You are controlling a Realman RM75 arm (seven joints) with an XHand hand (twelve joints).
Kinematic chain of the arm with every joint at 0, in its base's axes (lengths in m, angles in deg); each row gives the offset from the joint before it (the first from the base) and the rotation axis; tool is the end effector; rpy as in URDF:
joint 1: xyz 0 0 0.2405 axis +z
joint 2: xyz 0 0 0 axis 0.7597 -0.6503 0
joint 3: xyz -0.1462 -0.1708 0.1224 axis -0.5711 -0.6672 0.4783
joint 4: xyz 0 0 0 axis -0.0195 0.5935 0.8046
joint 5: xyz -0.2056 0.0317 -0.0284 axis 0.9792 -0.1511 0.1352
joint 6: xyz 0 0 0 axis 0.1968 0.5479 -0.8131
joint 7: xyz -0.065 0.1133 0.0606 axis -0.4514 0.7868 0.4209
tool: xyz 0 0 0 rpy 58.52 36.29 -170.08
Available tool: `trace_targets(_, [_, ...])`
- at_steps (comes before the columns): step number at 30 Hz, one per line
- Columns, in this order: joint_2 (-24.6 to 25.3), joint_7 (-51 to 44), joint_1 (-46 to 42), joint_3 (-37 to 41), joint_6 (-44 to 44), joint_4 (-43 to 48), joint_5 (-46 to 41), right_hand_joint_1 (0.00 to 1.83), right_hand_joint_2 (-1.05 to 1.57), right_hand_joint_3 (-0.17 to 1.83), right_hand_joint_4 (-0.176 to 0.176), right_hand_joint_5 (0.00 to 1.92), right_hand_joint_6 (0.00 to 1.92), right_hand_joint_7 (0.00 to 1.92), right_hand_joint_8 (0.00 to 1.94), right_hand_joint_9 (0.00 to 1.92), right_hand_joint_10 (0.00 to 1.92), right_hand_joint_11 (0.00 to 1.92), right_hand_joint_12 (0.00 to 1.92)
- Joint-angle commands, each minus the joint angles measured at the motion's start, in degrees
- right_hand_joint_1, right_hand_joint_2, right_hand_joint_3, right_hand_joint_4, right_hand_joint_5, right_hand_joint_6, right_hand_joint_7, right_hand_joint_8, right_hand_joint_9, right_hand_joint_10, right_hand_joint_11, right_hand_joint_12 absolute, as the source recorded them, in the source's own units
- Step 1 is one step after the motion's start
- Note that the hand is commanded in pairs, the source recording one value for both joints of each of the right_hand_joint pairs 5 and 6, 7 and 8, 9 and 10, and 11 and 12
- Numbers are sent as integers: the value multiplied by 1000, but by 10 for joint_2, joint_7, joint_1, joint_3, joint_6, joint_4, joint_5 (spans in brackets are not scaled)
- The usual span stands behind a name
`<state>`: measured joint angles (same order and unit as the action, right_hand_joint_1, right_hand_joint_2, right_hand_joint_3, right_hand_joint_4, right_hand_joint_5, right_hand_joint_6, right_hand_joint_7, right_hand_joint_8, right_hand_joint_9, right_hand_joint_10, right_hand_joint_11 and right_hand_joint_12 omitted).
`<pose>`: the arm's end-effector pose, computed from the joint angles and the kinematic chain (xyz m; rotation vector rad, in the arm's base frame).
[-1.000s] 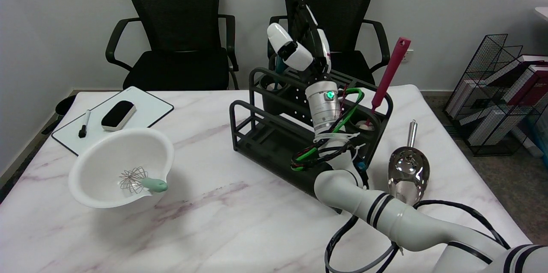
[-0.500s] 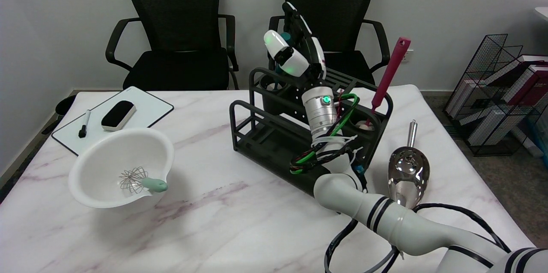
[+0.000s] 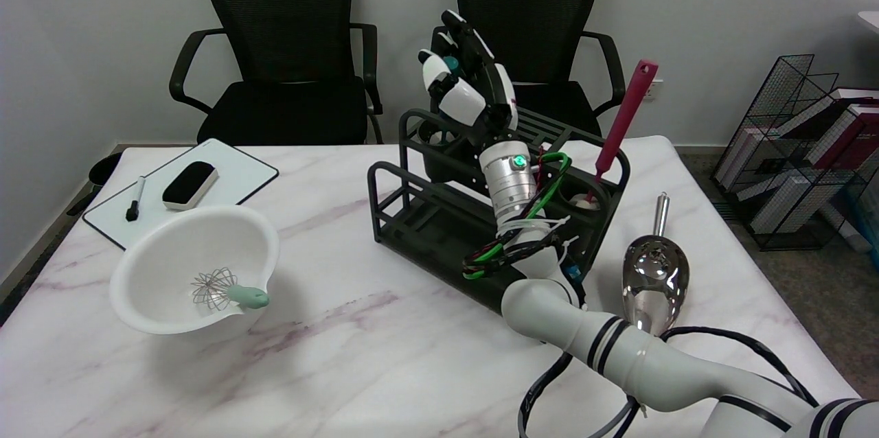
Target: Pick up the blue sponge bottle brush.
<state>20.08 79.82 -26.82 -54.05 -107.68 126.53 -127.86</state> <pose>-0.2240 -0.4171 0.2233 1.3209 -1.0895 1.7706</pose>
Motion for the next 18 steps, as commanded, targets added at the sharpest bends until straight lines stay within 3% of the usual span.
trace_targets(1, [2,0,4,-5,24,5,-8,1101,564,1299,0,384,384,166,166,321,321,532,532])
trace_targets(18, [-24,-6,9,-3,17,39,-2,1092,422,1409,0,402,402,173,173,336,336,556,556])
